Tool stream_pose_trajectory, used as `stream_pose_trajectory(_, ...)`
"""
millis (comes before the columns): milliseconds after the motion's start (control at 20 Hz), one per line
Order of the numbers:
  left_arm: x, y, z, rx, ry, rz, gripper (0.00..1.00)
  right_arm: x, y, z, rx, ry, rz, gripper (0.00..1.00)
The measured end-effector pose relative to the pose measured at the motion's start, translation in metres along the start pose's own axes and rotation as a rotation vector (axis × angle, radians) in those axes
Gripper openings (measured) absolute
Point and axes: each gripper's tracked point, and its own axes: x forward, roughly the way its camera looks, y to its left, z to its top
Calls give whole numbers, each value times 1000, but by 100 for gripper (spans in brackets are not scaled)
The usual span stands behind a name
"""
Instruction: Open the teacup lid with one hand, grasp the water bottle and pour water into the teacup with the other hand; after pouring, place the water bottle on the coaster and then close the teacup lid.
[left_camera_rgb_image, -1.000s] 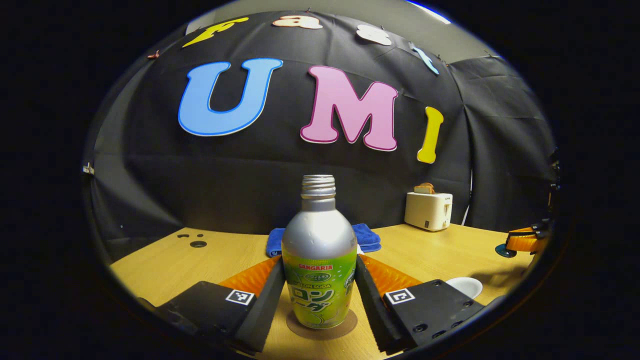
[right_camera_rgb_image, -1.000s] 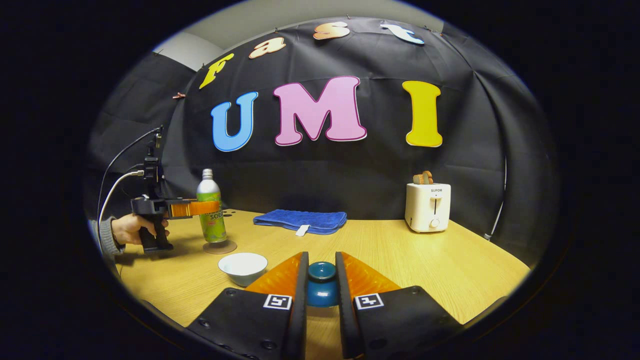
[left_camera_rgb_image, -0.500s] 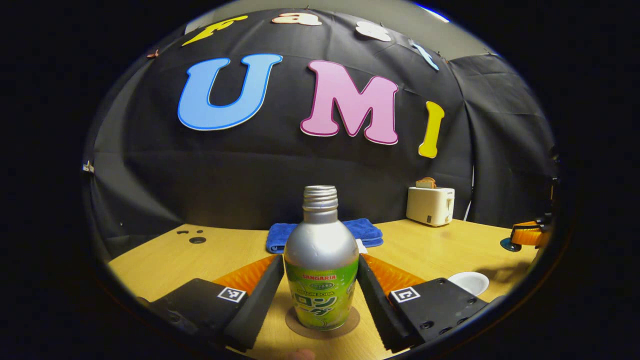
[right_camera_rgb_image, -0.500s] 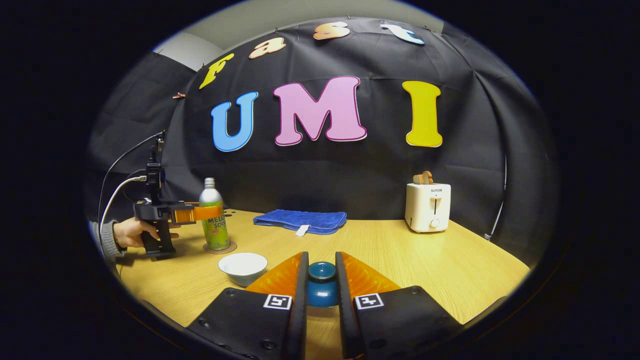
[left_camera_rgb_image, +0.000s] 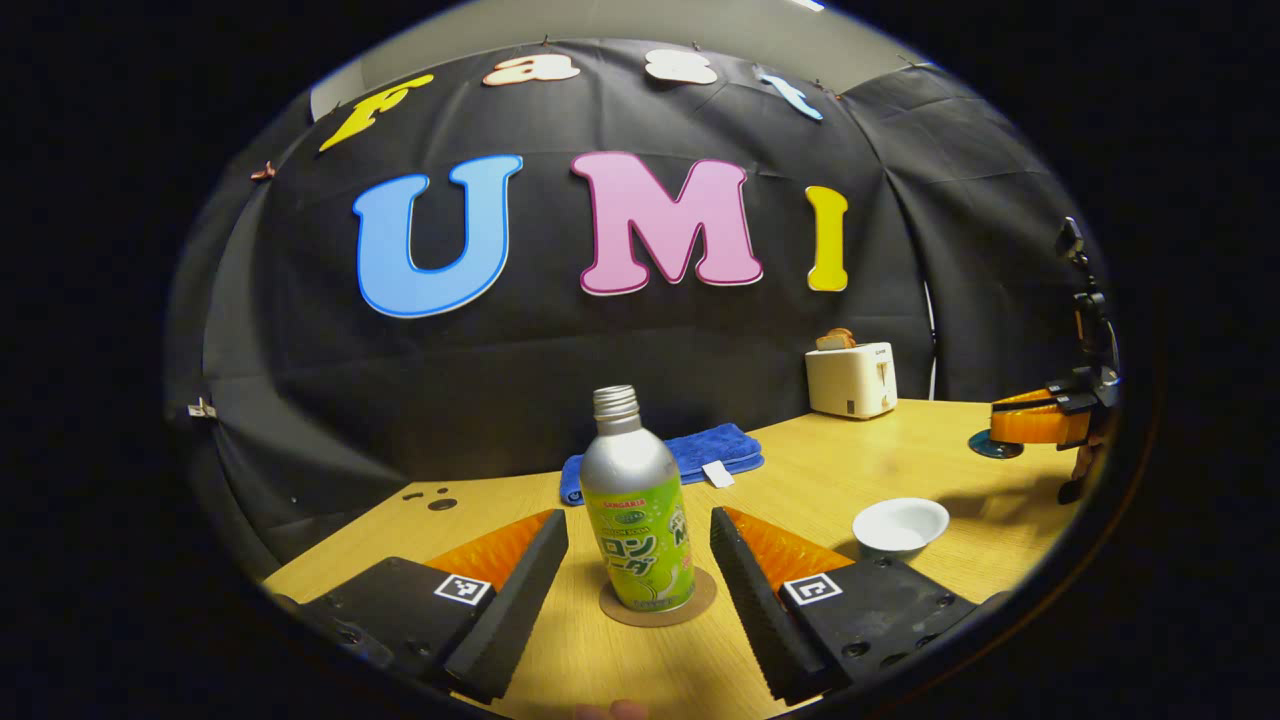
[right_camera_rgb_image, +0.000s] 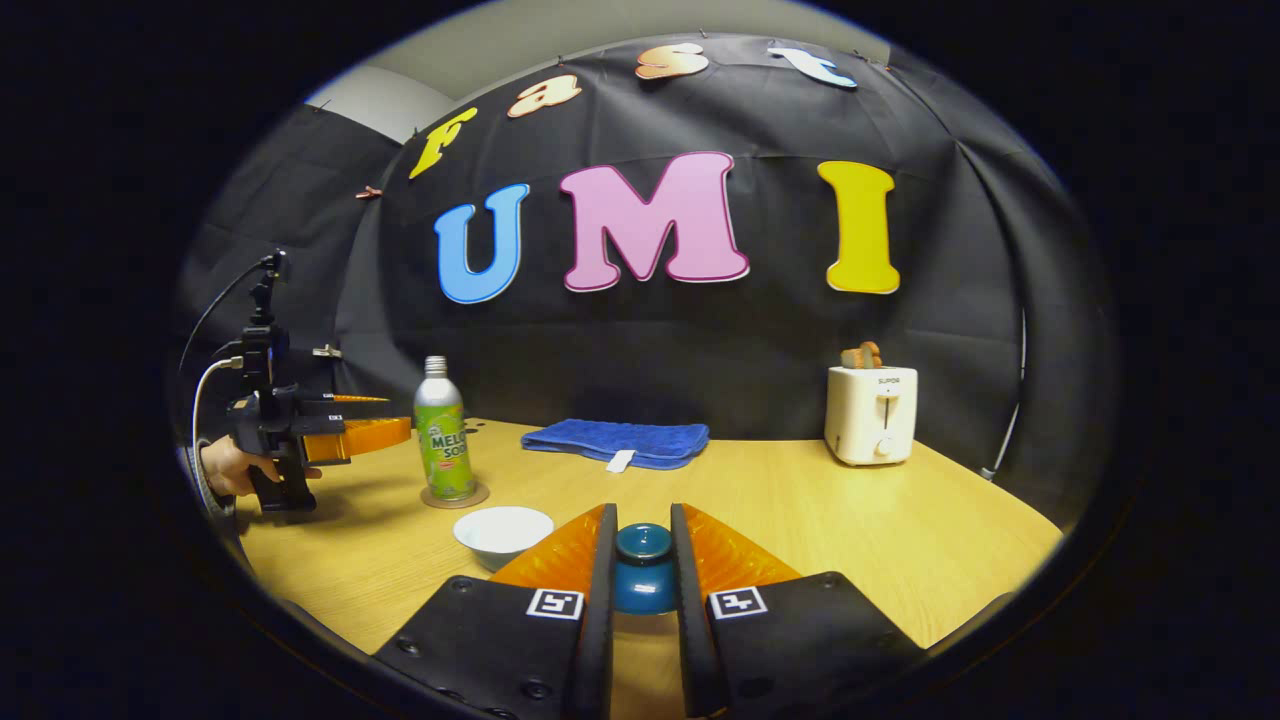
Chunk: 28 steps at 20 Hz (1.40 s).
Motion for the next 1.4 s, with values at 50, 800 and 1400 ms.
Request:
stream_pose_trajectory(50, -9, -8, 0, -4, -4, -1, 90, 2, 11, 0, 1, 0, 23, 31)
stream_pose_trajectory(800, -40, -13, -26, -156, 18, 62, 96, 65, 95, -17, -7, 84, 154, 31)
stream_pose_trajectory(1400, -40, -14, -25, -156, 14, 52, 97, 76, 96, -32, -14, 193, 145, 31)
